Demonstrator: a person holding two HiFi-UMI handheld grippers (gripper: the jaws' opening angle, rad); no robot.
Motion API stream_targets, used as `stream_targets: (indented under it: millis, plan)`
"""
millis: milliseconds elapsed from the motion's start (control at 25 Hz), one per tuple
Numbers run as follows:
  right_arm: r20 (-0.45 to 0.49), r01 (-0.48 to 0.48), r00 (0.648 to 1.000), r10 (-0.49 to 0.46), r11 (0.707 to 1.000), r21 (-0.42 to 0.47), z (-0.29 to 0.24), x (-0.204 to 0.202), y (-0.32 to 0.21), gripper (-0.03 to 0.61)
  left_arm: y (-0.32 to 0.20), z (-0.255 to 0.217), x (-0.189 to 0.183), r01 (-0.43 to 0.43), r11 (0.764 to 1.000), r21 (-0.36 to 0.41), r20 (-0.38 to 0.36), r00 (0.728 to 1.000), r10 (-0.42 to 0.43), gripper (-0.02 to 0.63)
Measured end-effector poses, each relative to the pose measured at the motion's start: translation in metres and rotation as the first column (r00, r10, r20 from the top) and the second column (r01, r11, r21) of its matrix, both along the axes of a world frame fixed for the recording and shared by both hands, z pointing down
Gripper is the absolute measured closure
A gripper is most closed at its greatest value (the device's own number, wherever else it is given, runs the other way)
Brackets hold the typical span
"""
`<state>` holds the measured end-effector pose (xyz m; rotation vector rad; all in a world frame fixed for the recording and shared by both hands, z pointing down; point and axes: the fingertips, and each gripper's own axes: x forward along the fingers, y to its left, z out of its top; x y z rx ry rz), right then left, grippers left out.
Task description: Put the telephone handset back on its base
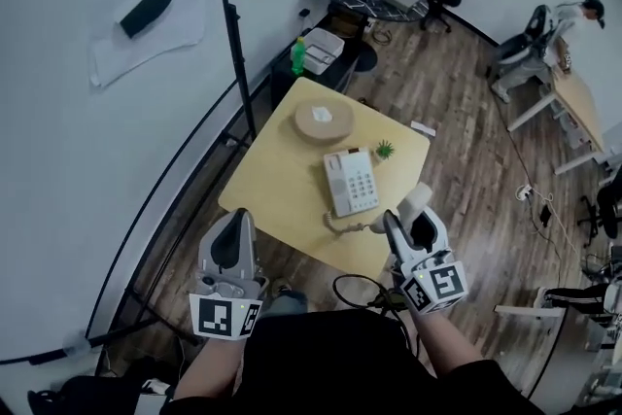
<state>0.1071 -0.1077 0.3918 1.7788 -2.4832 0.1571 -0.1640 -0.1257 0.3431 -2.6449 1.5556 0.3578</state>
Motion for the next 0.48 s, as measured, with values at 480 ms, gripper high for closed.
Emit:
stream_targets:
  millis: [480]
  plan:
    - [-0.042, -0.065, 0.998, 0.057, 0.967, -0.247, 0.097, 0.002, -0.094, 0.357, -0.061, 0.048, 0.016, -0.091, 0.992, -0.085, -0.021, 0.996, 0.09, 0.614]
